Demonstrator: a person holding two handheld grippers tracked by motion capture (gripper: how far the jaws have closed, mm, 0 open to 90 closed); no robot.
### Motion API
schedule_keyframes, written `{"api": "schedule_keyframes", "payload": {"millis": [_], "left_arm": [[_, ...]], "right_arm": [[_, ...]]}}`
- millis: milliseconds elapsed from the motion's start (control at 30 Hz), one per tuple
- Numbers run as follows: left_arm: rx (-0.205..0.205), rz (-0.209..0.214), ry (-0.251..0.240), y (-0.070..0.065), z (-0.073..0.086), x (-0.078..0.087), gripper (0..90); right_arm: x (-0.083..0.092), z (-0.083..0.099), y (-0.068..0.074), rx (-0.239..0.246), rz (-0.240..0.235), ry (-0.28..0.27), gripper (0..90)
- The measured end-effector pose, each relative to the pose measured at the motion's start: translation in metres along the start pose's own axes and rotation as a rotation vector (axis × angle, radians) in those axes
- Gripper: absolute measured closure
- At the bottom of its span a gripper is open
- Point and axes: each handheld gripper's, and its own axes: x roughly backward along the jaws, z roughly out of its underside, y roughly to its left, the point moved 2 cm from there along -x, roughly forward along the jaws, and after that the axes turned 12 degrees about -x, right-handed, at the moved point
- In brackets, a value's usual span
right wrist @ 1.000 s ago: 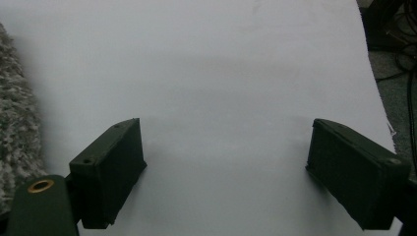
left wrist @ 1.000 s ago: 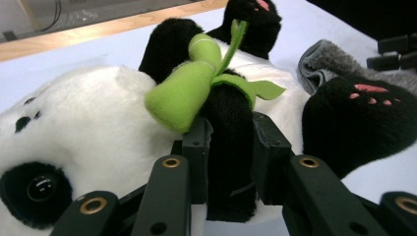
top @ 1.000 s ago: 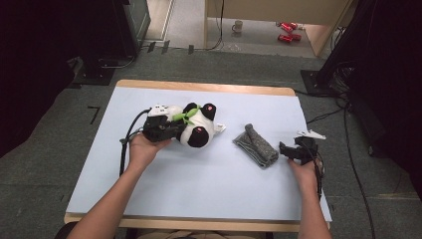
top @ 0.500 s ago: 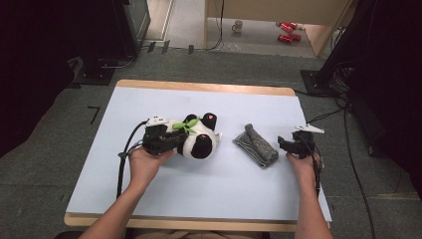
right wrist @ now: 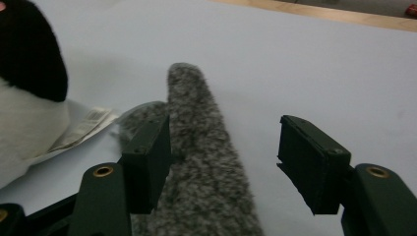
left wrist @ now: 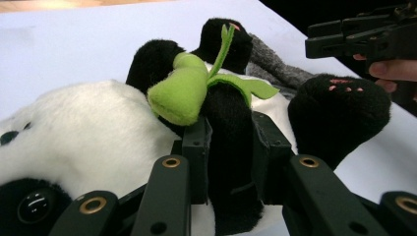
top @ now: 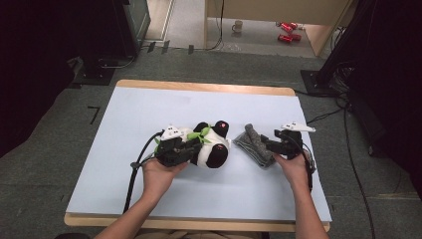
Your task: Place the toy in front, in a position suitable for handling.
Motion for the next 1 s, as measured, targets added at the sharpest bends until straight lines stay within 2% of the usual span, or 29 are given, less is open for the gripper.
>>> {"api": "schedule_keyframes", "payload": {"millis": [67,167,233,300,367,467,500,667,767,833,900,1000], "left_arm": [[-0.003,-0.009,0.006,0.002,0.003,0.002,68.9],[0.016,0.025,0.002,0.006,0.006,0.004,67.0],[-0.006,0.033,0.008,0.005,0.006,0.006,63.3],[-0.01,0.035,0.009,0.005,0.006,0.006,61.8],[-0.014,0.05,0.012,0.005,0.005,0.007,56.2],[-0.021,0.074,0.013,0.005,0.005,0.009,48.6],[-0.035,0.089,0.013,0.005,0.004,0.011,46.8],[-0.033,0.102,0.007,0.008,0.001,0.021,42.3],[-0.047,0.117,0.029,0.011,-0.001,0.027,38.6],[-0.049,0.119,0.029,0.014,-0.001,0.033,38.5],[-0.06,0.108,0.024,0.019,-0.003,0.042,37.6],[-0.072,0.093,0.022,0.024,-0.003,0.048,36.5]], "right_arm": [[-0.004,0.006,0.01,0.02,-0.026,0.032,36.9],[-0.007,0.01,0.016,0.044,-0.026,0.058,34.4],[-0.013,0.014,0.021,0.084,-0.023,0.089,32.6],[-0.015,0.015,0.022,0.089,-0.022,0.1,32.2],[-0.021,0.018,0.022,0.098,-0.018,0.131,32.8],[-0.024,0.019,0.022,0.097,-0.02,0.139,32.8],[-0.026,0.02,0.022,0.112,-0.01,0.15,32.8],[-0.033,0.021,0.025,0.133,0.009,0.166,31.7],[-0.039,0.023,0.026,0.141,0.018,0.184,29.9],[-0.039,0.023,0.026,0.146,0.019,0.185,29.8],[-0.041,0.024,0.027,0.155,0.027,0.189,30.1],[-0.042,0.025,0.027,0.155,0.035,0.19,30.7]]}}
